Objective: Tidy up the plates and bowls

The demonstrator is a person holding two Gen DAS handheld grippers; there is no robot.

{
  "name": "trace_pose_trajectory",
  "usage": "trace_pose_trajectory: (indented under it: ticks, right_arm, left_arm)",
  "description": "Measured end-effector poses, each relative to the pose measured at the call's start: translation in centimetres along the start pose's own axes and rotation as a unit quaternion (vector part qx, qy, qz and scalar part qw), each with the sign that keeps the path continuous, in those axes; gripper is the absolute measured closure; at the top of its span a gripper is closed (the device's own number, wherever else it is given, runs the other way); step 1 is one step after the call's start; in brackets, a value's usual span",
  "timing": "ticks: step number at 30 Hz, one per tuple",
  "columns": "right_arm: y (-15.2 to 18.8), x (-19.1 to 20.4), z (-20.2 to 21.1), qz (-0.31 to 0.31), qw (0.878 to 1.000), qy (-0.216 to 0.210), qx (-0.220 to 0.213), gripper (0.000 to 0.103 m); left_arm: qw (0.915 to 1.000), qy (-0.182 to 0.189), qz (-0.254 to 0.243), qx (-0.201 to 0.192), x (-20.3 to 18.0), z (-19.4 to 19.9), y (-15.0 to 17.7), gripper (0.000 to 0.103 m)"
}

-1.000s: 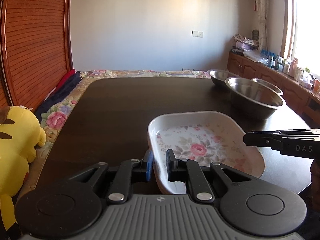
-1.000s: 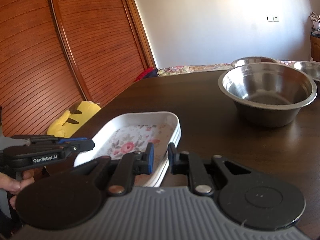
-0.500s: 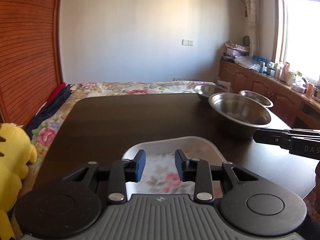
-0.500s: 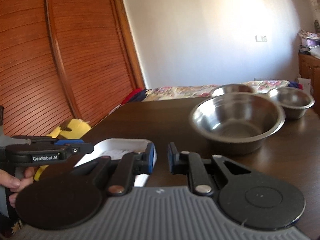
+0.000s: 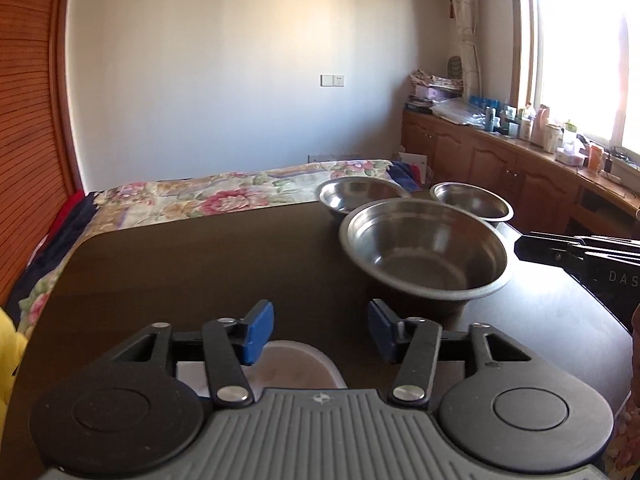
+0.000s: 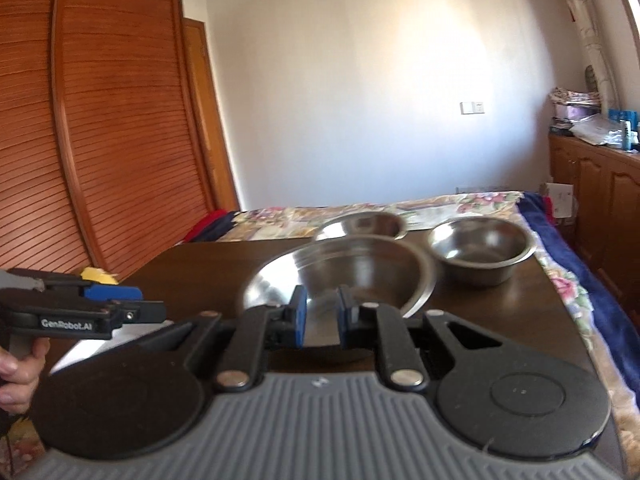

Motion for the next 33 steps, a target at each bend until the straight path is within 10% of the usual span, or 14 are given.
trace_pose_trajectory:
  ticks: [3, 33]
  right_arm:
    - [-0.1, -2.3, -0.7, -0.006, 1.0, 0.01, 0.001, 0.062]
    - [0.8, -7.0, -7.2, -0.029, 0.999, -0.01, 0.043, 0.062]
  left_arm:
    - [1.0, 0.004, -0.008, -0.001, -1.2, -1.4, -0.8, 0.033]
    - [0.9986, 0.018, 0.007, 0.048, -3.6, -9.3, -2.5, 0.034]
Point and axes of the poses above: each gripper's, at about its wrist camera, not at the fingertips, and z roughly against the way its jaws point, x to its left, y to its underside, the point moved 7 cm from there along -z, roughly the way its jaws point, and after that the axes turned 6 degrees about z, right-handed, at the moved point
